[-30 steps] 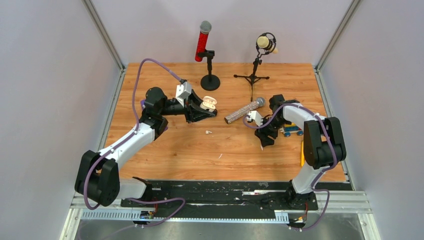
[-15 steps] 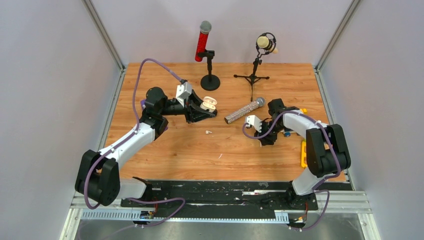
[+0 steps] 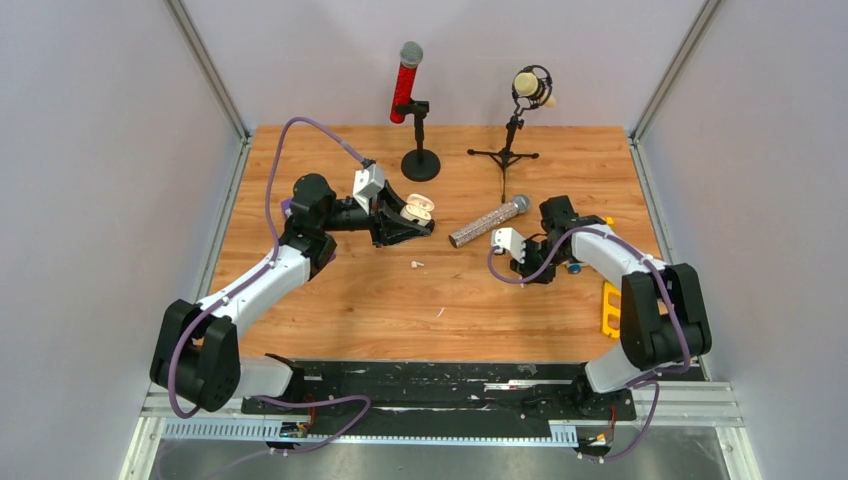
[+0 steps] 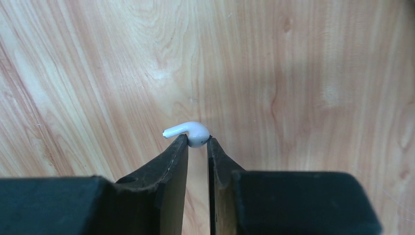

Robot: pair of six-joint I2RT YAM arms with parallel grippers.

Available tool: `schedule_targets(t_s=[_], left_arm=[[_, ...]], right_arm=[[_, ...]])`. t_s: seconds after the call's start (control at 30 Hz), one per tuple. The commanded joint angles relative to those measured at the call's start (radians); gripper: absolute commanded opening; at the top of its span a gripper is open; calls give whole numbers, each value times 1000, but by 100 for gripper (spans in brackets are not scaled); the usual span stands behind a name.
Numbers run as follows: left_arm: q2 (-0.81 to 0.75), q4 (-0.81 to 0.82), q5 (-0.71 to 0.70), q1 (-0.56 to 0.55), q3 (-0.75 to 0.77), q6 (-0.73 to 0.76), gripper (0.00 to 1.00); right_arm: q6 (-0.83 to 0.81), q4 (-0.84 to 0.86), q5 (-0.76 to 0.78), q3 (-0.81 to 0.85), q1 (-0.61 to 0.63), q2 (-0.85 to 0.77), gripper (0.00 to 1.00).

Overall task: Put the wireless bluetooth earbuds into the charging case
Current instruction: Pick up the left earbud from the center of the board.

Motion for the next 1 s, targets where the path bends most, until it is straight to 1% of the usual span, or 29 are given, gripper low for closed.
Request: schedule_targets(t_s=[0.0, 0.1, 0.2, 0.3, 0.43, 0.5, 0.57, 0.63, 0.8, 0.97], left_arm=[[-2, 11, 8, 1, 17, 13, 3], [-4, 1, 6, 1, 20, 19, 3], [-3, -5, -2, 1, 21, 21, 3], [10, -8, -36, 1, 21, 17, 2], [29, -10, -81, 0, 21, 11, 2], [34, -11, -95, 0, 20, 9, 1], [36, -20, -103, 0, 21, 9, 1], [31, -33, -108, 0, 21, 15, 1], [19, -74, -120, 0, 26, 45, 1], [24, -79, -122, 0, 31, 45, 1]], right_arm=[[-37, 3, -14, 28, 7, -58, 12], [-40, -22, -19, 56, 6, -68, 12], [-5, -12, -31, 93, 6, -93, 12], [74, 31, -18, 152, 10, -143, 12], [170, 143, 41, 191, 44, -227, 12], [167, 178, 24, 160, 55, -250, 12], [172, 187, 53, 115, 84, -239, 13], [216, 186, 99, 73, 117, -210, 13], [435, 163, 197, -16, 202, -151, 12], [619, 165, 218, -44, 228, -136, 7]])
